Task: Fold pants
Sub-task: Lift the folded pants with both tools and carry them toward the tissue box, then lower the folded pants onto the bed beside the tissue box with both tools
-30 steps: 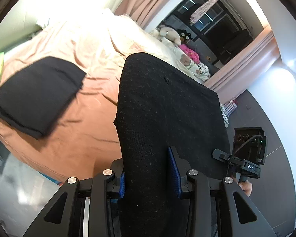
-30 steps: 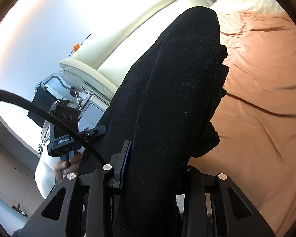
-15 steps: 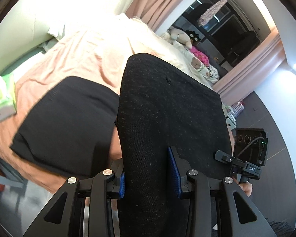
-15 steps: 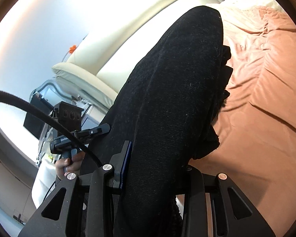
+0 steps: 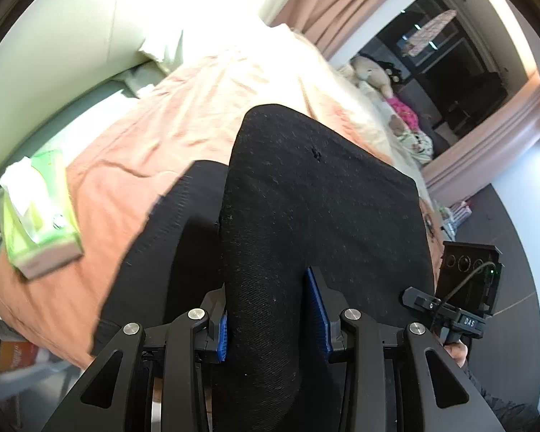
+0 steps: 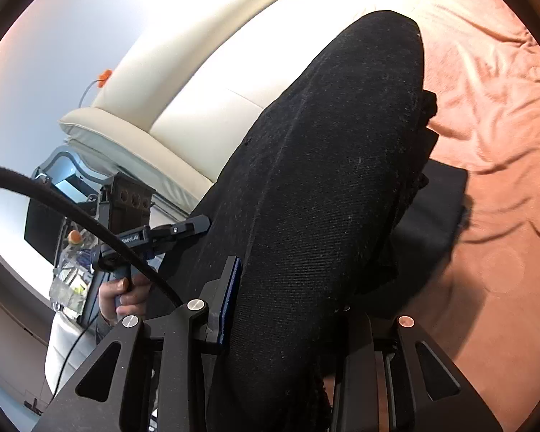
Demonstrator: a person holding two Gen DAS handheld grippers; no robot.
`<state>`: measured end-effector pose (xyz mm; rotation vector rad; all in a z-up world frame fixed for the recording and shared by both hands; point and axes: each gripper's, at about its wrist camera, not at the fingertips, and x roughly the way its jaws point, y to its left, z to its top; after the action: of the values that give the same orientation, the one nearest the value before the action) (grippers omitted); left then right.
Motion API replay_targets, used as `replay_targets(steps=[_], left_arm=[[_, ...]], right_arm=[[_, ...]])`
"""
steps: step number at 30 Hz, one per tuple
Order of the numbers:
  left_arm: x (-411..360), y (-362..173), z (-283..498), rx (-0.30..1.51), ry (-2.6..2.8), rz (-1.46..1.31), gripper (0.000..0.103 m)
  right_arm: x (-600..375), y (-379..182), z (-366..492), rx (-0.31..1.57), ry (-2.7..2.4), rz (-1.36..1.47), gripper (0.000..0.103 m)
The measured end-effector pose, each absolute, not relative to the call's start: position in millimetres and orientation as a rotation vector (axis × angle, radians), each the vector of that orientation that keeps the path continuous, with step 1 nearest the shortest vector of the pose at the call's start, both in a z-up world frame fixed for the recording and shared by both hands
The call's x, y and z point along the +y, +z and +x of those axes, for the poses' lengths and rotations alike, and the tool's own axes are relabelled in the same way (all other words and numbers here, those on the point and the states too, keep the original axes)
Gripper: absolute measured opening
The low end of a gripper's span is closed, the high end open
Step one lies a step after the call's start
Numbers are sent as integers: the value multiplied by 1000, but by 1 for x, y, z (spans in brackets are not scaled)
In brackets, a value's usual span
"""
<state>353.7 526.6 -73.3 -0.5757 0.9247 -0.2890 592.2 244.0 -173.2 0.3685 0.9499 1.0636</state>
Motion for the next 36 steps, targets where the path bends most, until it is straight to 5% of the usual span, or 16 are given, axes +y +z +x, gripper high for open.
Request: replay_targets(steps=[13, 19, 22, 36], left_arm=[[568, -119, 407, 958, -227, -565, 38], [560, -152, 413, 1010, -69, -479, 52], [566, -153, 404, 995, -21, -497, 62], [558, -125, 335, 883, 178, -430, 65]], right_arm=[[299, -227, 619, 975, 1060, 429, 30], [300, -258, 612, 1117, 952, 392, 46], [284, -241, 594, 1056, 968, 321, 62], [265, -168, 596, 834, 939, 17, 59]])
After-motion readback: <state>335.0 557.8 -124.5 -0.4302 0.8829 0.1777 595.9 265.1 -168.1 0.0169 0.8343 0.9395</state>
